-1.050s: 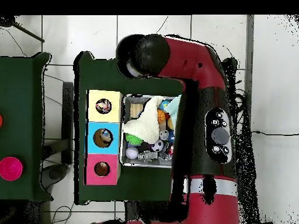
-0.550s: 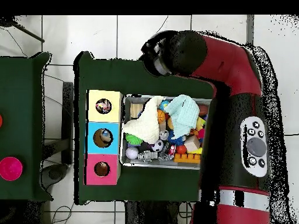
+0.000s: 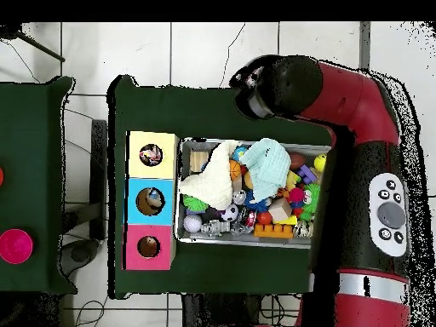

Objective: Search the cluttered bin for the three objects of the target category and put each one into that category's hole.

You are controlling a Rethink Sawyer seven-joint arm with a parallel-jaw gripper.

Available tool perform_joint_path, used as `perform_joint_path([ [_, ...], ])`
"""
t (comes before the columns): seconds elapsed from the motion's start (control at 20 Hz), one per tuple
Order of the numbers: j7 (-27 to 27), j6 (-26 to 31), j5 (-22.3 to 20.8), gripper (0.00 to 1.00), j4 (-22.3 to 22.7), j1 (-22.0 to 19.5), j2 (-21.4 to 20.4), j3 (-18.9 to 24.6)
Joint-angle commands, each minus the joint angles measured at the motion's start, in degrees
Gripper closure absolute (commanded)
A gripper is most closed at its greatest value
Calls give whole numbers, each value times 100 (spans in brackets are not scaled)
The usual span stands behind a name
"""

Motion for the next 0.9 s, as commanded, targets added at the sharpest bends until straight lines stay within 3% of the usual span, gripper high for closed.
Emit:
perform_joint_path([
  [0.05,-1915,56,-317,100,484,-379,609,745],
  [0.2,-2107,150,-422,100,311,-494,730,791],
  [0.45,-2301,154,-450,100,419,-734,681,941],
  [0.9,-2352,293,-456,100,1352,-1112,-256,891],
])
